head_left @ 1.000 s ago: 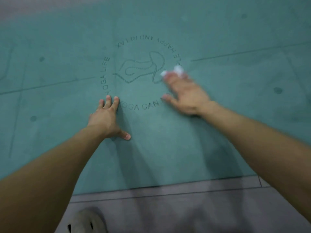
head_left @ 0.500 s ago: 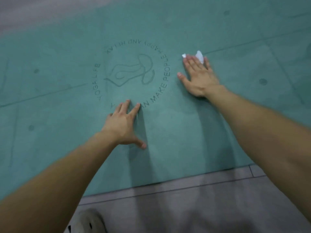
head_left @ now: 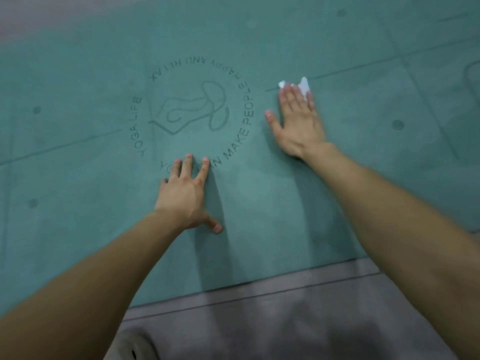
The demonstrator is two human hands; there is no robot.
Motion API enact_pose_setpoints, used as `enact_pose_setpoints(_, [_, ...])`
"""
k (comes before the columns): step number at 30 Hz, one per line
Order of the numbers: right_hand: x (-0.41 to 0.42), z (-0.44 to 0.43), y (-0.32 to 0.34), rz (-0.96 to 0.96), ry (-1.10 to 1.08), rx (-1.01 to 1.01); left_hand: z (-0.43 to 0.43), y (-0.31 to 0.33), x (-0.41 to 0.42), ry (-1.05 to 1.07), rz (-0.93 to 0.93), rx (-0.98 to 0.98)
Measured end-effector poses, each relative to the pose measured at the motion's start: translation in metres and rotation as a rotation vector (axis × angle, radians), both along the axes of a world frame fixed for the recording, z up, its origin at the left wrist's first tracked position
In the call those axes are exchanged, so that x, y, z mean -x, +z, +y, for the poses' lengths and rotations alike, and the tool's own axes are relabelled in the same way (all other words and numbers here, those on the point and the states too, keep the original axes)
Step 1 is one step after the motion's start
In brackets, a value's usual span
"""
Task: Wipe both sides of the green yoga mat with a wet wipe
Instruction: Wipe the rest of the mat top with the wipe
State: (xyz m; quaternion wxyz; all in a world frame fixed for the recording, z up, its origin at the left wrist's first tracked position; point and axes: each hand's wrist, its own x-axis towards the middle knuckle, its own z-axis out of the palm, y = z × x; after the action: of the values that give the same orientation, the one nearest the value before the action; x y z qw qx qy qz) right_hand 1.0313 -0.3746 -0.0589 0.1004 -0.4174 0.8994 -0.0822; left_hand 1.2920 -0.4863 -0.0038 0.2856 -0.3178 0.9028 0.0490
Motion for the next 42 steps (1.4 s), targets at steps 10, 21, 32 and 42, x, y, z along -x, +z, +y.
enact_pose_setpoints(10, [0.021, 0.027, -0.003, 0.033, 0.051, -0.060, 0.000, 0.000, -0.002, -0.003, 0.016, 0.018])
enact_pose_setpoints(21, [-0.025, 0.053, -0.006, 0.058, 0.263, -0.046, 0.000, 0.000, -0.004, -0.022, 0.021, 0.027])
enact_pose_setpoints(32, [-0.056, 0.077, -0.007, 0.041, 0.322, -0.007, 0.000, 0.002, -0.002, -0.028, 0.012, 0.034])
enact_pose_setpoints(42, [-0.129, 0.082, -0.005, 0.039, 0.532, 0.041, 0.002, 0.003, 0.001, -0.005, 0.006, 0.019])
